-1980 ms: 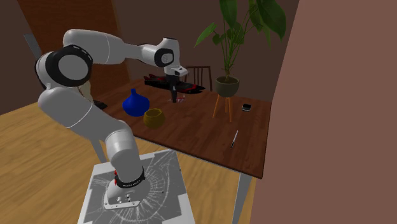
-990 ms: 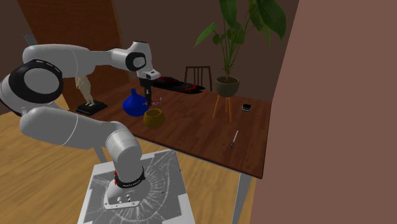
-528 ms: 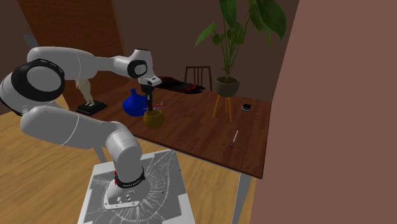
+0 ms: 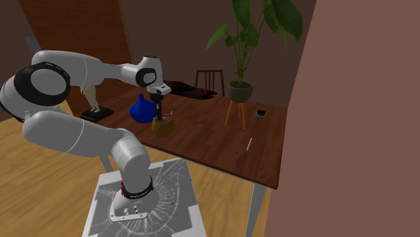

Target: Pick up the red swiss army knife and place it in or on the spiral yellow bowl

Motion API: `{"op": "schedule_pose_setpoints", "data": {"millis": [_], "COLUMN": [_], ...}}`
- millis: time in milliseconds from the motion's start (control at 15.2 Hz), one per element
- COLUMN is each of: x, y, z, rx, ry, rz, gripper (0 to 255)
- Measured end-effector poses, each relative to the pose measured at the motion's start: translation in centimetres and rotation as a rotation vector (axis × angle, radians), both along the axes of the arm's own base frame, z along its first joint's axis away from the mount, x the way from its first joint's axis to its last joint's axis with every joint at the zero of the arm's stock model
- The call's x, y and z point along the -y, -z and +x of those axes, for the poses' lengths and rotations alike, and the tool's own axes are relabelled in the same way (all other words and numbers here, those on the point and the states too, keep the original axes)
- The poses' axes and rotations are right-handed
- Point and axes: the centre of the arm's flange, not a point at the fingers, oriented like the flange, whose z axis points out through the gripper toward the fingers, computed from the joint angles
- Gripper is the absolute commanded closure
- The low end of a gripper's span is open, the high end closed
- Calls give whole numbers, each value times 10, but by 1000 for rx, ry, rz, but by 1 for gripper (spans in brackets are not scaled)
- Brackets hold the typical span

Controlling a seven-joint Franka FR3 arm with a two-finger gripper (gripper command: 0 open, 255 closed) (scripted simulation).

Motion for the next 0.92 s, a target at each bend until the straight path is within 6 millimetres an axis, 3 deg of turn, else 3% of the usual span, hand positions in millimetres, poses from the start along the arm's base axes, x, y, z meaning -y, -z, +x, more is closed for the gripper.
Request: {"op": "schedule_pose_setpoints", "data": {"millis": [132,198,594,924], "x": [0,0,0,0], "y": [0,0,0,-45], "z": [0,0,0,1], "rx": [0,0,0,1], "ry": [0,0,0,0], "rz": [0,0,0,1], "gripper": [255,0,0,0]}}
